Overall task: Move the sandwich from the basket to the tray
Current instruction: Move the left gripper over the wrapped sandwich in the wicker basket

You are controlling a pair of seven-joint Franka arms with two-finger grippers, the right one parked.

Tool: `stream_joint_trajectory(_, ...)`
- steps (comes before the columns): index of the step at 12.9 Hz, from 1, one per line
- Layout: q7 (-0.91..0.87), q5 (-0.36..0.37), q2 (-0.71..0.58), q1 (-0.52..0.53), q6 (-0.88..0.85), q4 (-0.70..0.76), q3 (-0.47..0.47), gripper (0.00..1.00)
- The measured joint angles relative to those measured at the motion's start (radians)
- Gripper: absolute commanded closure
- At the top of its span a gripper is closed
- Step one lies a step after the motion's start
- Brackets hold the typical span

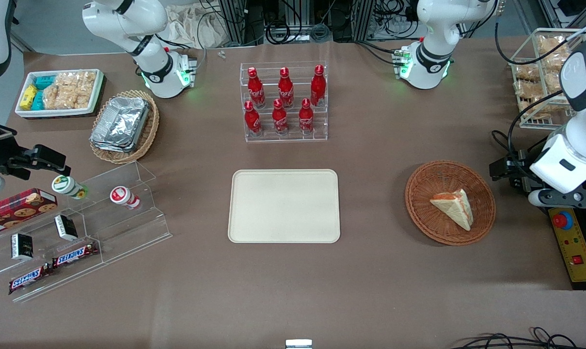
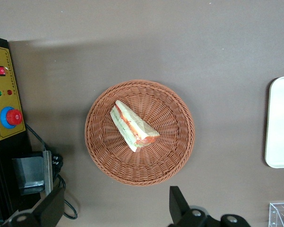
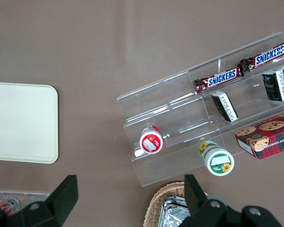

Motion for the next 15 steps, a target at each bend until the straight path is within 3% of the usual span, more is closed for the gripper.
stream_joint_trajectory(7, -0.042, 0.0, 0.015, 0.0, -0.007, -0.002, 0.001, 0.0)
stream_joint_trajectory(11, -0.291, 0.0, 0.057, 0.001, 0.01, -0.049, 0.003, 0.0)
stream_joint_trajectory(15, -0.446, -0.001, 0.068, 0.011, 0.175, -0.189, 0.013, 0.0)
